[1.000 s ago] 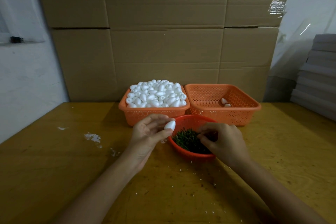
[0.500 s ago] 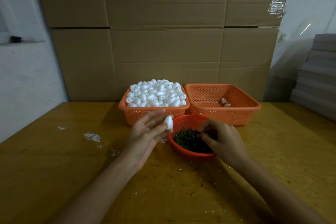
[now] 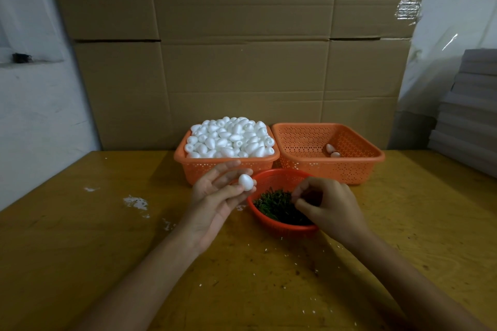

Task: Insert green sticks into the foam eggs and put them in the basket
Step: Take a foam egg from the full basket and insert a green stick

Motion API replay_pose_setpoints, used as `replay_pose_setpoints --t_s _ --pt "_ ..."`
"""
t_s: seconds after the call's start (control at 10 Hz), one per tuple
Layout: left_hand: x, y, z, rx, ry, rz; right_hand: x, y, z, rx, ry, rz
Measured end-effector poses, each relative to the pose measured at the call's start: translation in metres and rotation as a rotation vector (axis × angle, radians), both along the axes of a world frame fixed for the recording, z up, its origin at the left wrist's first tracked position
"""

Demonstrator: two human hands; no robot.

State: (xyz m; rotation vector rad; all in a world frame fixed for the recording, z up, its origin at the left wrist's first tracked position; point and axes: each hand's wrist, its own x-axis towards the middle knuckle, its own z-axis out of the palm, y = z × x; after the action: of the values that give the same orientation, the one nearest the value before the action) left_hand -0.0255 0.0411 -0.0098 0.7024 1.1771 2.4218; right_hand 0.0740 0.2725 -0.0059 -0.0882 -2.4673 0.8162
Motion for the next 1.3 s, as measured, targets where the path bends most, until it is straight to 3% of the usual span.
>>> replay_pose_setpoints --t_s 0.4,0.6,1.0,1.2,1.3 --pt "-0.003 0.000 -0.004 -0.022 0.083 -0.038 0.001 0.000 0.000 0.015 0.000 -0.010" --pt "0.005 0.002 0.003 -0.163 0.124 0.039 0.000 0.001 -0.002 0.021 0.000 -0.007" --pt "-0.002 0.000 -0.004 -0.128 0.119 0.006 -0.001 0.001 -0.003 0.026 -0.002 -0.022" --pt "-0.003 -0.003 -0.009 -0.237 0.096 0.021 0.000 0.000 -0.003 0.062 0.006 -0.035" --pt "0.002 0.000 -0.002 -0.290 0.204 0.048 0.001 -0.001 -0.003 0.104 0.039 -0.060"
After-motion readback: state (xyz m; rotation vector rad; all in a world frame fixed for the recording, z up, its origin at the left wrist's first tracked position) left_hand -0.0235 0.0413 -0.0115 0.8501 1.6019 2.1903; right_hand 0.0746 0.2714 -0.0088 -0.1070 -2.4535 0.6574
